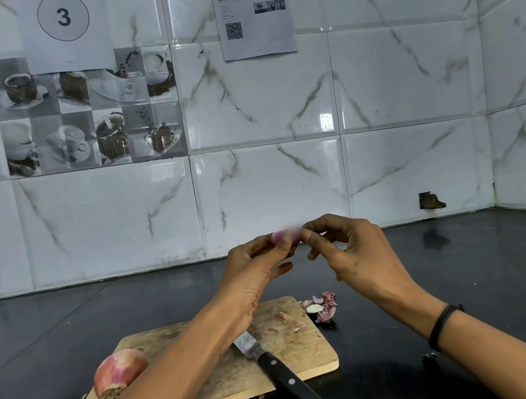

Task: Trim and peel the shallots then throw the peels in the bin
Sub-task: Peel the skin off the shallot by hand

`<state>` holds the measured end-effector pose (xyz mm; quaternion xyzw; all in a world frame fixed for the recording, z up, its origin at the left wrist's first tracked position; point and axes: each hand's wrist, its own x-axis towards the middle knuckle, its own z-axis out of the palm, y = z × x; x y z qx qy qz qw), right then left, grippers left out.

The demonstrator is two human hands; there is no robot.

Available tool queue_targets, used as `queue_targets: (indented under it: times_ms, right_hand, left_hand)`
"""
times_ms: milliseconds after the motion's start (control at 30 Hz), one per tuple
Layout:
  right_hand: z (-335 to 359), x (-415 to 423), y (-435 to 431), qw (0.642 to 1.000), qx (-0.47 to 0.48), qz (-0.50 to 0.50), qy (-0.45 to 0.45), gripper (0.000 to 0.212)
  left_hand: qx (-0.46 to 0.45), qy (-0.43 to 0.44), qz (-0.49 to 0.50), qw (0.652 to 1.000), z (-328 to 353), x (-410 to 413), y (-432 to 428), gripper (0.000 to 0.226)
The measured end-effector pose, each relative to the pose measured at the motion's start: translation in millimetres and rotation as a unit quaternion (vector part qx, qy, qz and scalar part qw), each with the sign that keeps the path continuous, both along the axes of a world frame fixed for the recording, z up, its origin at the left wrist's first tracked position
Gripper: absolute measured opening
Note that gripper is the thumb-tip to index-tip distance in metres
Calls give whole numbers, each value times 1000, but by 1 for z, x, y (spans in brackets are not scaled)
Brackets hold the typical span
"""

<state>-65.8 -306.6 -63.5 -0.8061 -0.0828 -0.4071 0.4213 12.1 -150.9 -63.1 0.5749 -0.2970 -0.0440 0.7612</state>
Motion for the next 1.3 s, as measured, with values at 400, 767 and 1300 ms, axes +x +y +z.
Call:
queue_targets:
  times_ms: [400, 767, 1300]
  right_hand:
    - [6, 1, 4, 957, 232, 163, 64, 17]
    - [8, 7, 6, 893, 369, 218, 136, 22]
    - [-6, 4, -11, 984, 75, -77, 145, 26]
  left_hand:
    - [-24, 8, -28, 999, 3, 4, 1, 14]
    - [-32, 43, -49, 997, 2, -1, -2, 17]
    - [6, 14, -40, 999, 4, -7, 3, 49]
